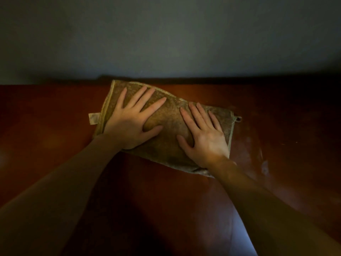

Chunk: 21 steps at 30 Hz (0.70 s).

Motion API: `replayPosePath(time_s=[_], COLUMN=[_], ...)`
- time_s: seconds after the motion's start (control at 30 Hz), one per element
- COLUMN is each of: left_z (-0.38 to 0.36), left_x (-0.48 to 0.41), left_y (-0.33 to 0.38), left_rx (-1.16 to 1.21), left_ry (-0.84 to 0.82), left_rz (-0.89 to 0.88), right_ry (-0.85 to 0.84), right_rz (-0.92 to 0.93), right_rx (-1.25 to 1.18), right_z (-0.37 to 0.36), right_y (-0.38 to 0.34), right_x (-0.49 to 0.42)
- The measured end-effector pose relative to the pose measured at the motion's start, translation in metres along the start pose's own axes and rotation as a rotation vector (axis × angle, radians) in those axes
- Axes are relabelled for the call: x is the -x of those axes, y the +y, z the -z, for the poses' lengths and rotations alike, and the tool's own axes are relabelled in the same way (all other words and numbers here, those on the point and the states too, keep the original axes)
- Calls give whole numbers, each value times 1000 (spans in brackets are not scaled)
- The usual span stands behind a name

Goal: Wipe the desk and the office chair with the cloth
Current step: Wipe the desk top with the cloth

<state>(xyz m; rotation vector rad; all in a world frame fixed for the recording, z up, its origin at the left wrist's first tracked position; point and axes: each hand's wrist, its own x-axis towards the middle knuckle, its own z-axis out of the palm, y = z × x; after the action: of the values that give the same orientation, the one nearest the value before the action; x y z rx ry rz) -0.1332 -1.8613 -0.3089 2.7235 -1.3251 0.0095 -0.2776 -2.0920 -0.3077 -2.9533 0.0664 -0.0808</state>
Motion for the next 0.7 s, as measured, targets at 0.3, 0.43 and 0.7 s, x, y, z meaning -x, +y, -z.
replayPosePath(time_s=[0.3,0.43,0.7], left_z=[5,5,-8], left_x=[-34,-14,-68], left_y=[-13,5,57], left_rx=[14,-48,-9], left_ry=[-23,165,1], left_rz=[-118,111,406], right_ry=[38,41,75], right_rz=[-244,-324,-438], right_rx=[22,19,0], right_z=[-1,-4,-1], right_y=[-19,-25,-48], right_x=[6,10,23])
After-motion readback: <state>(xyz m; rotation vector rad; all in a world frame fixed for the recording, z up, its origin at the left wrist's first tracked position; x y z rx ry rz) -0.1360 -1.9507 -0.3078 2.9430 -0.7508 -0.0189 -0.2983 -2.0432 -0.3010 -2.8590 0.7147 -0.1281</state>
